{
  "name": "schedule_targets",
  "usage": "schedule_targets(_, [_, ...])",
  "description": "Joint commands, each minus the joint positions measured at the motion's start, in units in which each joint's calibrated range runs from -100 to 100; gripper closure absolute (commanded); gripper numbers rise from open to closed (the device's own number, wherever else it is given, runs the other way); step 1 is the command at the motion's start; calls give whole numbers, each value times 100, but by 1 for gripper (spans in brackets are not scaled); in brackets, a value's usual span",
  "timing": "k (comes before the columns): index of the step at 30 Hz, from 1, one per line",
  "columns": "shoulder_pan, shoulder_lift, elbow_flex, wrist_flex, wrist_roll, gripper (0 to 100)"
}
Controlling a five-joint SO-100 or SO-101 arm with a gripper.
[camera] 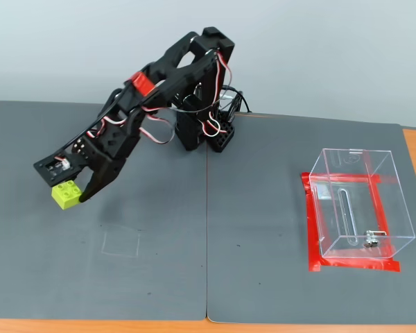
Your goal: Pick the green lego block and place it into the transparent box
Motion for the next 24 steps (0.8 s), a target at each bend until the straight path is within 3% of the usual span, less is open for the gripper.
schedule_targets(1, [-258, -687, -260, -15, 20, 92])
schedule_targets(15, [-2579, -2137, -188, 12, 26, 92])
schedule_targets(24, [-4085, -2628, -260, 940, 20, 92])
